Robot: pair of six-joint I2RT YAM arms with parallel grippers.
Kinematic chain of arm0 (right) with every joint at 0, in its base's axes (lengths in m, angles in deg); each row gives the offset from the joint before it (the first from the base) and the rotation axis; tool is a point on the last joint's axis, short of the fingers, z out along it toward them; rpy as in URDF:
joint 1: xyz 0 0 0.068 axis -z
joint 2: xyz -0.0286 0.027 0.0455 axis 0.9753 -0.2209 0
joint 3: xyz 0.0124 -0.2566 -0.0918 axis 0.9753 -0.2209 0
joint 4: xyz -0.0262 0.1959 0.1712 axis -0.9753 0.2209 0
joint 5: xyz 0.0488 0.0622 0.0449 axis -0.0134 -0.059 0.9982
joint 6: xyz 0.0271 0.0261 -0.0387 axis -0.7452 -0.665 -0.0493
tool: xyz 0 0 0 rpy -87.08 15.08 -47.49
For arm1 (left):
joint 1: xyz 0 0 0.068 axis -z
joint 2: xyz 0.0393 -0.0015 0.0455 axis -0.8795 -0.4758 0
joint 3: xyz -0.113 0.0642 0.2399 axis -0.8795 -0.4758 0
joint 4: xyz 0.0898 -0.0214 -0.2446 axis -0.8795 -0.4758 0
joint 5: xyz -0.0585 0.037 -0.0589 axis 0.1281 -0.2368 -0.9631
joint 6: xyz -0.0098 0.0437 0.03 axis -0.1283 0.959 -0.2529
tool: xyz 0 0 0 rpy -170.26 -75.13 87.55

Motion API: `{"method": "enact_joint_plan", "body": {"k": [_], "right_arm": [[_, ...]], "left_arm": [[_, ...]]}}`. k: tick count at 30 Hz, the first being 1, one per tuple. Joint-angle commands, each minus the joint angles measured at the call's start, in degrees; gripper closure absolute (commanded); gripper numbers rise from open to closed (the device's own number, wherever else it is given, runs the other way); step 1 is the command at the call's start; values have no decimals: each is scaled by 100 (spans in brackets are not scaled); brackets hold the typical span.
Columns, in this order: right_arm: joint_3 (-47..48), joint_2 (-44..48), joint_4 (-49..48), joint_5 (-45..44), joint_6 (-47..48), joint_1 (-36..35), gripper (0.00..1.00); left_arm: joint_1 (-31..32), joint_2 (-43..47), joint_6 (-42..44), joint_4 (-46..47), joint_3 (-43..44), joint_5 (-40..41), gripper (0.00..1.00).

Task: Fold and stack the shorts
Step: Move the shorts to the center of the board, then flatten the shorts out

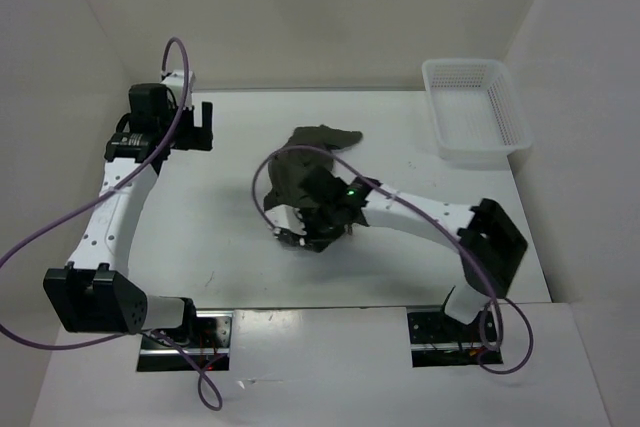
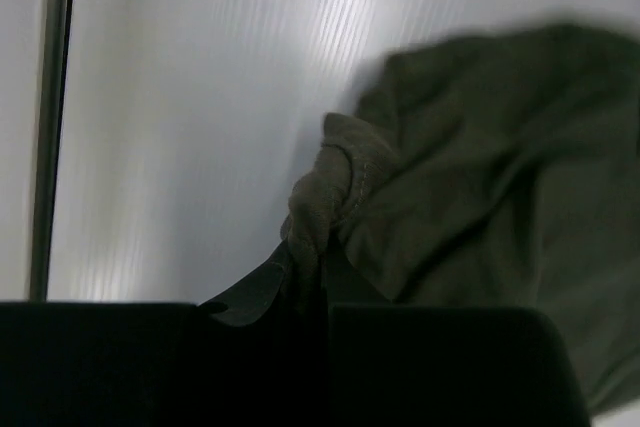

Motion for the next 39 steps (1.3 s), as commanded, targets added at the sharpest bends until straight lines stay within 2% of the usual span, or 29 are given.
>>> {"method": "enact_joint_plan", "body": {"k": [1, 2, 5, 6, 10, 15, 17, 21, 23, 25, 27, 31, 37, 38, 39], "right_arm": [[-937, 1012, 1453, -130, 1277, 829, 99], [-1045, 1432, 1533, -235, 1277, 1005, 99], [-1178, 1945, 1586, -613, 1277, 1813, 99], [-1178, 2172, 1638, -614, 1216, 2259, 99], [-889, 2298, 1586, -491, 672, 2930, 99], [-607, 2236, 938, 159, -321, 2931, 99], [-545, 2236, 822, 238, -541, 2931, 99], [-545, 2236, 760, 187, -542, 2931, 99], [-545, 2298, 707, 186, -603, 2931, 99], [-597, 2376, 707, 186, -673, 2931, 99], [-659, 2544, 567, 186, -727, 2984, 99], [-887, 2684, 417, 186, -831, 2984, 99], [-1186, 2930, 251, 186, -885, 3142, 99], [-1186, 3017, 198, 186, -937, 3142, 99], [-1274, 3018, 197, 186, -937, 3142, 99]], "left_arm": [[19, -216, 19, -96, 237, -923, 0], [132, -295, 19, -149, 237, -1082, 0], [501, -585, 19, -220, 237, -1224, 0], [772, -673, 19, -220, 237, -1224, 0], [1380, -1016, 19, -272, -16, -1285, 0], [2372, -1271, 19, -317, -351, -917, 0], [2531, -1385, 19, -98, -474, -645, 0], [3006, -1789, 19, 87, -414, -627, 0], [3296, -1930, 19, 517, -413, -31, 0], [3297, -2211, 19, 703, -326, 138, 0], [3297, -2423, 19, 703, -211, 24, 0], [3350, -2774, 19, 703, -88, -764, 0], [3350, -3310, 19, 888, 79, -1222, 0], [3350, -3311, 19, 827, 210, -1520, 2], [3350, -3372, 19, 826, 263, -1618, 23]]}}
